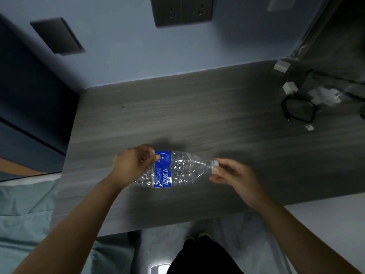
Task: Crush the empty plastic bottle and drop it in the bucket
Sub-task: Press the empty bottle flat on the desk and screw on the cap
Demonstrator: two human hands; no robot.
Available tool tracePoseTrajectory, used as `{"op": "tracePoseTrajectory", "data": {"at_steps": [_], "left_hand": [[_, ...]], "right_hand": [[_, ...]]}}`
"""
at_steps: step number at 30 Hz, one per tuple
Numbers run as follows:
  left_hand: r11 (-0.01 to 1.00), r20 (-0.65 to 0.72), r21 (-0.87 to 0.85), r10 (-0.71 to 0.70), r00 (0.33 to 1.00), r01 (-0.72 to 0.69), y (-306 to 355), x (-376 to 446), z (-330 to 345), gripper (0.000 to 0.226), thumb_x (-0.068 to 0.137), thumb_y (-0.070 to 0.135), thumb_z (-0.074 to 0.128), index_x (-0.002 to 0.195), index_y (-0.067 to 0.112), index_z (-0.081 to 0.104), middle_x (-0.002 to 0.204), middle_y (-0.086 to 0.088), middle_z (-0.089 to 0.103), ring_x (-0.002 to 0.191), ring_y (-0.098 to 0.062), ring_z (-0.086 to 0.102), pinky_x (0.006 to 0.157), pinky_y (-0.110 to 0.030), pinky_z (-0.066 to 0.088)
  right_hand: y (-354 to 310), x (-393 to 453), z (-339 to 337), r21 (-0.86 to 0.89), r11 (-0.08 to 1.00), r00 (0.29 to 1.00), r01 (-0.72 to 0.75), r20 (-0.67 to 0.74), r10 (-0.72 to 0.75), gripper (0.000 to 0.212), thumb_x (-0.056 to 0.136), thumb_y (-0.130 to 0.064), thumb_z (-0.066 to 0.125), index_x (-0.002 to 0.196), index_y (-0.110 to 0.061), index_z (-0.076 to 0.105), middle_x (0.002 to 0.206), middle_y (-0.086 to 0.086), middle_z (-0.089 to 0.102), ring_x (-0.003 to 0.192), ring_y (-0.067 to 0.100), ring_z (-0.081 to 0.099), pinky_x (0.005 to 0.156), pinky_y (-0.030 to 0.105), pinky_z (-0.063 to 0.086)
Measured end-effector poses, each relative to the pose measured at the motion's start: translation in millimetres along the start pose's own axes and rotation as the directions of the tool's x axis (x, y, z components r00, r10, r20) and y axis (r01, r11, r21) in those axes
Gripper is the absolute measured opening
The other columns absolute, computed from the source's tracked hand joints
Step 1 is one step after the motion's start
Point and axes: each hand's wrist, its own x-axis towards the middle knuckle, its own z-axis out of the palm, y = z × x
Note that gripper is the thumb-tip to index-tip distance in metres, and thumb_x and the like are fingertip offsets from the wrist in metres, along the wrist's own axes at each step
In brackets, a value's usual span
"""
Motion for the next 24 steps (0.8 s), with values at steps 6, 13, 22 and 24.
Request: {"op": "tracePoseTrajectory", "data": {"at_steps": [6, 13, 22, 24], "left_hand": [[0.998, -0.076, 0.041, 0.054, 0.996, -0.051, -2.2, -7.1, 0.8, 0.023, 0.083, 0.042, 0.061, 0.090, 0.019, 0.064, 0.069, 0.008, 0.059, 0.066, -0.014, 0.057, 0.055, -0.015, 0.034], [0.999, -0.030, -0.015, 0.027, 0.999, -0.028, -5.9, -7.1, 1.9, 0.026, 0.082, 0.046, 0.059, 0.089, 0.021, 0.063, 0.070, 0.006, 0.062, 0.067, -0.015, 0.059, 0.061, -0.023, 0.038], [0.999, -0.110, 0.022, 0.035, 0.993, -0.033, -3.3, -10.0, 5.9, 0.034, 0.076, 0.052, 0.052, 0.088, 0.023, 0.064, 0.067, 0.008, 0.059, 0.063, -0.014, 0.056, 0.057, -0.022, 0.036], [0.998, -0.152, 0.035, 0.052, 0.987, -0.047, -2.3, -10.7, 6.9, 0.030, 0.077, 0.050, 0.056, 0.087, 0.023, 0.064, 0.067, 0.008, 0.060, 0.064, -0.016, 0.059, 0.062, -0.024, 0.037]], "right_hand": [[-3.3, 1.9, 3.9, 0.038, 0.994, 0.994, -0.106, 0.004, 0.106, 0.018, 0.086, -0.005, 0.054, 0.069, -0.008, 0.061, 0.047, -0.003, 0.065, 0.050, 0.009, 0.066, 0.053, 0.018, 0.057], [-1.9, 0.4, 5.8, 0.045, 0.990, 0.991, -0.135, 0.026, 0.134, 0.015, 0.085, -0.003, 0.055, 0.098, 0.000, 0.061, 0.075, 0.005, 0.062, 0.056, 0.010, 0.068, 0.060, 0.018, 0.058], [-5.3, 2.7, 6.7, 0.013, 0.994, 0.994, -0.112, -0.014, 0.112, 0.016, 0.087, 0.000, 0.051, 0.099, -0.008, 0.058, 0.081, 0.011, 0.062, 0.052, 0.009, 0.068, 0.056, 0.018, 0.058], [-7.3, 3.0, 7.5, 0.016, 0.993, 0.993, -0.121, -0.013, 0.121, 0.012, 0.087, -0.001, 0.050, 0.091, -0.008, 0.060, 0.078, 0.011, 0.061, 0.050, 0.009, 0.067, 0.055, 0.019, 0.058]]}}
